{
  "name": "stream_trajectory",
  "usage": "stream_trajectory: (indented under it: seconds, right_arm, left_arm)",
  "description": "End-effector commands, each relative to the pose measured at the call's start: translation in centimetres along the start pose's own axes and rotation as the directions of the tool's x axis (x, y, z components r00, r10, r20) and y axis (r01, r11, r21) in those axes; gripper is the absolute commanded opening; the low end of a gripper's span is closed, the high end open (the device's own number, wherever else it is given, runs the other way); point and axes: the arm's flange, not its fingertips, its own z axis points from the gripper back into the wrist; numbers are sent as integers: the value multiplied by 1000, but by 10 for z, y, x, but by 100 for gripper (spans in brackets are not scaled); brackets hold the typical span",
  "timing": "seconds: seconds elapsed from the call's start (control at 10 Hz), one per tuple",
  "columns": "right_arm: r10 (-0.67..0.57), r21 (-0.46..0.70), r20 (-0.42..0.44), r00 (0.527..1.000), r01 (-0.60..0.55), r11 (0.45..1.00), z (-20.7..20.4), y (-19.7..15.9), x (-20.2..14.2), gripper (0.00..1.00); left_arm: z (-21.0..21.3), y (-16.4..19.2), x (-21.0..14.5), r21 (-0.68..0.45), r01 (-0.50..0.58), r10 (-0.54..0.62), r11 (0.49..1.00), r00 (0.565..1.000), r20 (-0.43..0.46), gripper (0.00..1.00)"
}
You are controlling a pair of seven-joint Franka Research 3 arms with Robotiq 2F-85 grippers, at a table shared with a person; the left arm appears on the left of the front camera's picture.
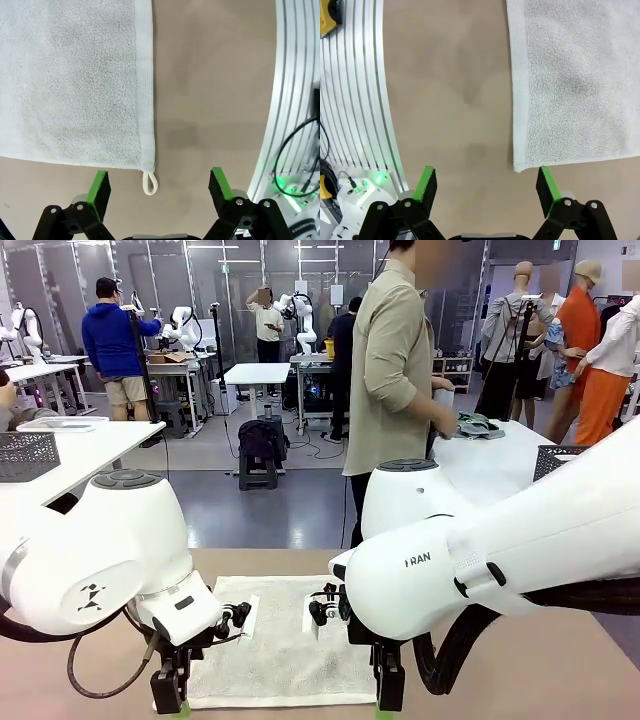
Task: Fold the towels and place them in the basket.
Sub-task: When a person lays out a Towel with hook on the table, fold it in half twice.
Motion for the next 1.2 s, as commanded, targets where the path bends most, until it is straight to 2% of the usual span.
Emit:
stream_trajectory:
  seconds: [0.0, 0.8, 1.1]
  right_arm:
    - [0, 0, 0, 1000, 0, 1000, 0, 0, 0, 100]
    - [50, -70, -46, 998, -53, 996, -44, -15, -13, 100]
    - [23, -72, -40, 999, -26, 997, -52, -24, -13, 100]
  left_arm:
    - [0, 0, 0, 0, 0, 0, 1000, 1000, 0, 100]
    - [-45, -8, -13, 29, 8, -6, 1000, 999, -49, 100]
    - [-55, -5, -22, 58, 11, -8, 998, 999, -53, 100]
